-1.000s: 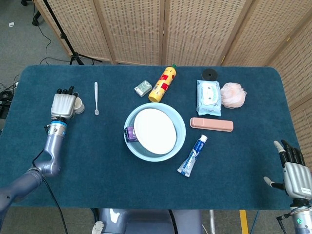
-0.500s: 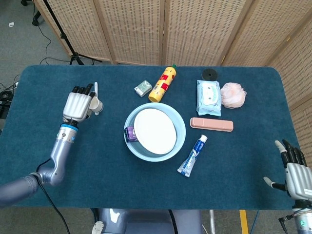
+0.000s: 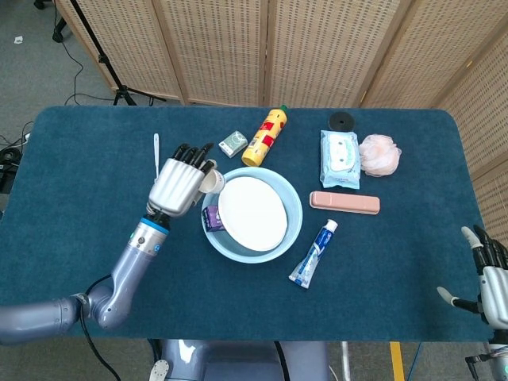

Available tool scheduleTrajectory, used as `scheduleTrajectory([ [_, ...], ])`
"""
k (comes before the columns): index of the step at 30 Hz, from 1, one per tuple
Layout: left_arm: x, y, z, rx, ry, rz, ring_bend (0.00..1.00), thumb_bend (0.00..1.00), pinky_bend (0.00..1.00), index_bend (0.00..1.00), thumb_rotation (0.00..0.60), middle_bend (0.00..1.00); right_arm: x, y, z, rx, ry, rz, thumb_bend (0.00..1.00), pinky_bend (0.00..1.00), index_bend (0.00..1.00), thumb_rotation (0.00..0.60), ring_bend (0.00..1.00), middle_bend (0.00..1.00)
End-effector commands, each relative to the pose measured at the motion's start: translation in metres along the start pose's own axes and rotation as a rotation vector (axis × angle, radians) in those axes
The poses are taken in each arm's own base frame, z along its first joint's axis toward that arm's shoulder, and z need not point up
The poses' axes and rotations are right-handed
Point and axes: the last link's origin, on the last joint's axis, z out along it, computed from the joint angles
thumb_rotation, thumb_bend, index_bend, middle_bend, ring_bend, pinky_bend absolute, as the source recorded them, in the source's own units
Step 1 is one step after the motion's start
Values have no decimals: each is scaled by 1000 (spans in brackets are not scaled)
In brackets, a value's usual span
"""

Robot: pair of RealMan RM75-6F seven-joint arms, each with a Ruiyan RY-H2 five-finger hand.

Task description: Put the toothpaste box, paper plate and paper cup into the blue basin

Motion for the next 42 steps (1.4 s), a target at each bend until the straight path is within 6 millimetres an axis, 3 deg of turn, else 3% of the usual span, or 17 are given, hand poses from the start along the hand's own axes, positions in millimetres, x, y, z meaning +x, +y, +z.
scheduleTrajectory([
  [1,1,25,4,-31,-7,-18,262,362,229,575,600,201,4,1,-1,0,10,11,131,0,0,600,0,0],
  [12,-12,68,10,-61,-47,-39,262,329,229,552,600,201,10,4,-2,0,27,32,131,0,0,600,0,0],
  [18,-14,73,9,-59,-68,-52,254,248,229,283,600,124,11,4,-2,-3,29,36,131,0,0,600,0,0],
  [20,-15,73,8,-58,-73,-66,244,231,228,239,600,92,10,4,-2,-3,26,35,131,0,0,600,0,0],
  [25,-16,70,7,-52,-88,-71,181,195,169,158,600,0,10,3,-2,0,27,34,131,0,0,600,0,0],
  [33,-16,58,1,-35,-95,-67,148,183,133,153,600,0,9,2,-3,3,25,32,131,0,0,600,0,0],
  [38,-13,42,-5,-1,-82,-74,148,183,131,152,600,0,9,1,-3,6,27,28,131,0,0,600,0,0],
  [42,-8,14,-20,49,-69,-69,148,183,131,153,600,0,8,0,-3,10,24,21,131,0,0,600,0,0],
])
